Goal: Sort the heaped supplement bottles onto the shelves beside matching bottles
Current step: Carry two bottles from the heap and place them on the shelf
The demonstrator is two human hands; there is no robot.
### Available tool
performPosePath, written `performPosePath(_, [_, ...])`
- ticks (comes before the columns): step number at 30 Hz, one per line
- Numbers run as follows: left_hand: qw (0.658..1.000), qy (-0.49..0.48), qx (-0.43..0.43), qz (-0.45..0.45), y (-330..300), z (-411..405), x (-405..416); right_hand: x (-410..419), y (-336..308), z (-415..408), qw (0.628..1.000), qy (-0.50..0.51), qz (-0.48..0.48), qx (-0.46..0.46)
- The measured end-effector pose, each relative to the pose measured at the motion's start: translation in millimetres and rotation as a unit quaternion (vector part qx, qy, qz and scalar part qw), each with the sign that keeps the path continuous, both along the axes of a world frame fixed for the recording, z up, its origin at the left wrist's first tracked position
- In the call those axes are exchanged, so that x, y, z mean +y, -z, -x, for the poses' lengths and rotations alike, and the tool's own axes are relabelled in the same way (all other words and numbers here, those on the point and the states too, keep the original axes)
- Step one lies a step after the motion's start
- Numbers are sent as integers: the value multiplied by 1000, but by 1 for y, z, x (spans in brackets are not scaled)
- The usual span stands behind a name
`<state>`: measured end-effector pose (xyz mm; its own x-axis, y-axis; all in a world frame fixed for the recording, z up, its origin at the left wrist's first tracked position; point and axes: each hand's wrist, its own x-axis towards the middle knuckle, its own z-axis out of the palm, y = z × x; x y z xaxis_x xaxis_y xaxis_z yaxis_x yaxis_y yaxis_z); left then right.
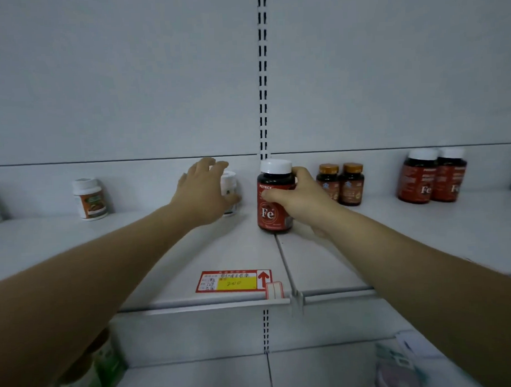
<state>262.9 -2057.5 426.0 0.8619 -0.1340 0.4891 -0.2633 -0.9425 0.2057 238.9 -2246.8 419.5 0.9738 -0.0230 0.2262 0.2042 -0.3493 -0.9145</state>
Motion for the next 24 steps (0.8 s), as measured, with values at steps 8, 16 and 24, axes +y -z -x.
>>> performPosePath(8, [960,147,238,-25,9,67,-93,-82,-8,30,996,86,16,-5])
performPosePath(16, [944,186,270,-41,15,65,-246,-234,-1,51,990,141,15,-12])
performPosePath(24, [942,70,296,-138,34,35,-331,-332,5,17,998,51,38,-8])
